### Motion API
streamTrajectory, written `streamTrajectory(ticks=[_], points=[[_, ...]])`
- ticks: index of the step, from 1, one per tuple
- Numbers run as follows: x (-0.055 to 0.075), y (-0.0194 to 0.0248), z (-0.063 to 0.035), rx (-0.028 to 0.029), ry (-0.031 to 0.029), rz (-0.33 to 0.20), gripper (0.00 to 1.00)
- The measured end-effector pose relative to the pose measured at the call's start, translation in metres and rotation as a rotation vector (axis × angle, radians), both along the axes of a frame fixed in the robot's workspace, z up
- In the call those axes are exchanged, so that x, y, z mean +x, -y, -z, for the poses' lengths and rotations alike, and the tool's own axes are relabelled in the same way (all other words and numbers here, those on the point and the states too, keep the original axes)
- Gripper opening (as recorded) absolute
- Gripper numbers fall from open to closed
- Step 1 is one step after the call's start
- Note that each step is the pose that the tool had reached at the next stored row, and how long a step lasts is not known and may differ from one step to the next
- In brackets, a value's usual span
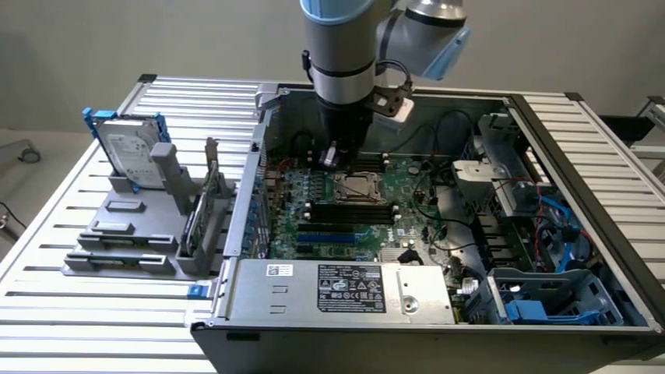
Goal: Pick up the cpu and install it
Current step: 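Install the first cpu locking lever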
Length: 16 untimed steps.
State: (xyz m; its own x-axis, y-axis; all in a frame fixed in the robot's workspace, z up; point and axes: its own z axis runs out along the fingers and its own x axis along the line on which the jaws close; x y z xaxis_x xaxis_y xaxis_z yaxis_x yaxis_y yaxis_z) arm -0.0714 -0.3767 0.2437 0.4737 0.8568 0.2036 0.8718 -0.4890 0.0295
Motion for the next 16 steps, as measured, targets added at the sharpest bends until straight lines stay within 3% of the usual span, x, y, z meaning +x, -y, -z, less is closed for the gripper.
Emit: streamTrajectory(ticks=[5,9,12,16], points=[[0.0,0.0164,-0.0071,0.0088,-0.0003,0.001,0.11],[-0.004,0.0288,-0.0076,0.0117,-0.0006,0.001,0.11],[-0.008,0.0322,-0.0076,0.0136,-0.0013,0.001,0.11],[-0.012,0.0329,-0.0068,0.0146,-0.0028,0.001,0.11]])
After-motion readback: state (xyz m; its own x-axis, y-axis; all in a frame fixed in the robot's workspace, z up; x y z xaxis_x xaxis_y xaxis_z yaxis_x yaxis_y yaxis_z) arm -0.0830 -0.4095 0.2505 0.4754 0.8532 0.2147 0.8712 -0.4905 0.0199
